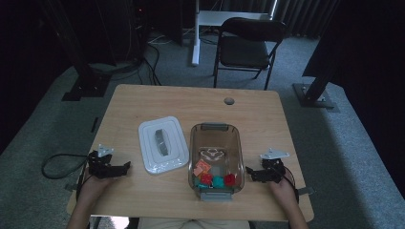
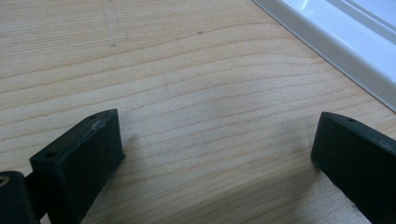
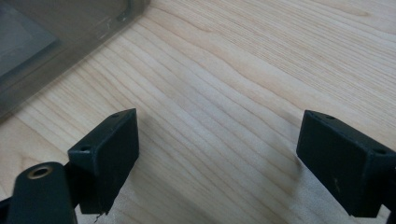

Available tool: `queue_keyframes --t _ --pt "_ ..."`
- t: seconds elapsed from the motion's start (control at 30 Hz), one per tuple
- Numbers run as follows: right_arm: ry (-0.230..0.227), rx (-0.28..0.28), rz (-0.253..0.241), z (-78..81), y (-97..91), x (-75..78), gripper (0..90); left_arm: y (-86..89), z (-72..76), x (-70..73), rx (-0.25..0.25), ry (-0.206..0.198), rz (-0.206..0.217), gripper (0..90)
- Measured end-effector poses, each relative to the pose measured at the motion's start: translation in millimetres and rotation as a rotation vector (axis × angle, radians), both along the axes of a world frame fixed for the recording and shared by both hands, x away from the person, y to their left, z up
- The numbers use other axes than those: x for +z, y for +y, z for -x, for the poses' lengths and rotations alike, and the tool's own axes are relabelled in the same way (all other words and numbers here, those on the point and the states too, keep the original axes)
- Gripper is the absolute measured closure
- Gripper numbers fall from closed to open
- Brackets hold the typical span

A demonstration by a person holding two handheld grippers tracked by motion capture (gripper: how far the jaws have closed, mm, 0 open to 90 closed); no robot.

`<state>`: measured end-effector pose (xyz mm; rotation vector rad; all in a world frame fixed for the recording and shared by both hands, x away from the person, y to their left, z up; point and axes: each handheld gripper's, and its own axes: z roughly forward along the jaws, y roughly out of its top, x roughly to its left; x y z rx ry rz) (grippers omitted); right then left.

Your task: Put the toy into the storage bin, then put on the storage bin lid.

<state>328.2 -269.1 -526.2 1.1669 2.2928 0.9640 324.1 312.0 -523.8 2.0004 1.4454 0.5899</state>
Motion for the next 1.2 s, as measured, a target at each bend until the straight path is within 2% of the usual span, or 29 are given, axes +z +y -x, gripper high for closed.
queue_keyframes --t 0.17,0.63,0.73,1.03,1.1,1.2 --pt "0.025 -0.005 -0.029 -1.0 -2.8 -1.3 12.8 -0.4 0.3 0.0 0.002 0.0 0.0 2.6" --pt "0.025 -0.02 -0.03 0.0 -2.8 -1.4 12.7 -1.9 4.2 0.4 -0.016 -0.007 0.0 5.2" --pt "0.025 -0.02 -0.031 0.0 -2.8 -1.4 12.7 -4.8 4.5 2.4 -0.013 0.014 -0.003 5.3" --pt "0.025 -0.02 -0.031 0.0 -2.8 -1.4 12.8 -19.5 1.4 15.9 -0.025 0.036 0.038 5.7" --pt "0.025 -0.02 -0.03 0.1 -2.8 -1.4 12.7 -23.3 -0.4 20.2 -0.012 0.022 0.065 5.7" --pt "0.025 -0.02 -0.03 0.1 -2.8 -1.4 12.8 -26.2 -1.6 22.2 -0.018 0.019 0.072 5.8"
